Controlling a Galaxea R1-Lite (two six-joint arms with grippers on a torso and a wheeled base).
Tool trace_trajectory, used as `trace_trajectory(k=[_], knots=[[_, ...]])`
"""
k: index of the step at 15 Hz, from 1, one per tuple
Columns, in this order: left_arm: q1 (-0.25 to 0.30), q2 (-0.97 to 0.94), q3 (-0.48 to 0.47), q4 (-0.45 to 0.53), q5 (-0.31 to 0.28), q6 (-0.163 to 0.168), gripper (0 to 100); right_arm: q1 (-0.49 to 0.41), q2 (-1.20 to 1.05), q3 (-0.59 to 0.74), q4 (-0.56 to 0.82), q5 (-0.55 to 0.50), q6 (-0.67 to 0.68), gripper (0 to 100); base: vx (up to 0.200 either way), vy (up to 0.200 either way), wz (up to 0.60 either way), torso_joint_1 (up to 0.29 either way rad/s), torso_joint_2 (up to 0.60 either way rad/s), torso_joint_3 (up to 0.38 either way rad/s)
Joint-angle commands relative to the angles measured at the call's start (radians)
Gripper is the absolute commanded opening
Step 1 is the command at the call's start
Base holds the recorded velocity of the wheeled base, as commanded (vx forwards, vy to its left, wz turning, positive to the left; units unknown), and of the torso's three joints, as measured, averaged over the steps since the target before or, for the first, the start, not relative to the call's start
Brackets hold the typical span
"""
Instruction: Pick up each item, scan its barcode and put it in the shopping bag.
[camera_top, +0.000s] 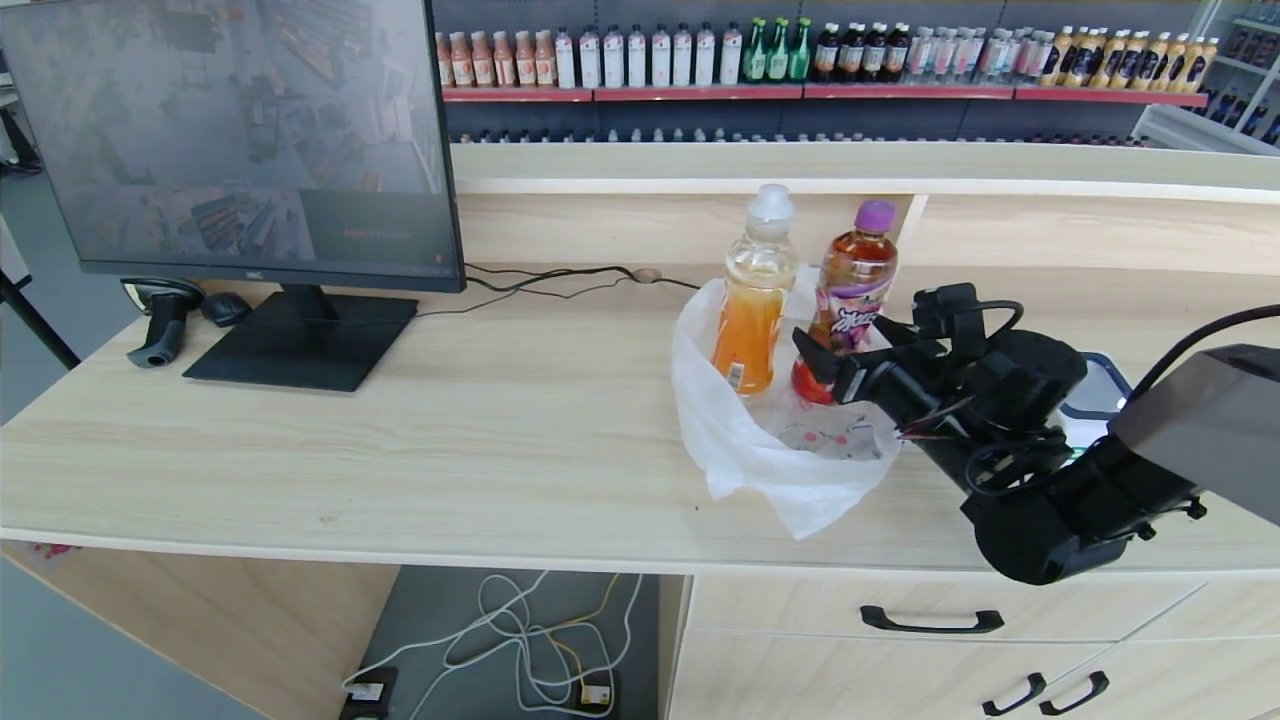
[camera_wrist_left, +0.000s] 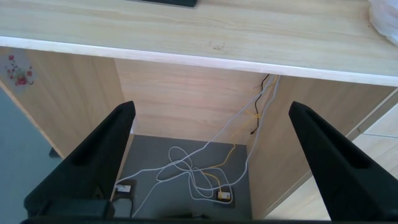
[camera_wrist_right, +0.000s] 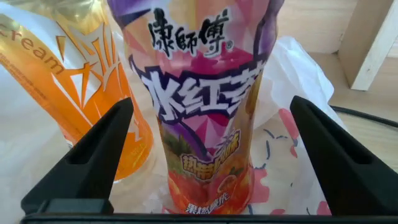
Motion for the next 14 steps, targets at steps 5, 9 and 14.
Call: trace_trajectory(k=[5,9,14], knots=[[0.000,0.000,0.000,0.000,0.000,0.000,100,-0.009,-0.157,0.106,0.001,0.005,-0.030,100,0.000,0.000,0.00,0.000,0.00,0.000],[0.000,0.000,0.000,0.000,0.000,-0.002,100,-0.012,-0.294,0.206,-0.001,0.005,-0.019,100,0.000,0.000,0.00,0.000,0.00,0.000],[-0.002,0.000,0.000,0.001,0.000,0.000,100,-0.006,-0.415,0.382,-0.093,0.110,-0.067,100,0.000,0.000,0.00,0.000,0.00,0.000]])
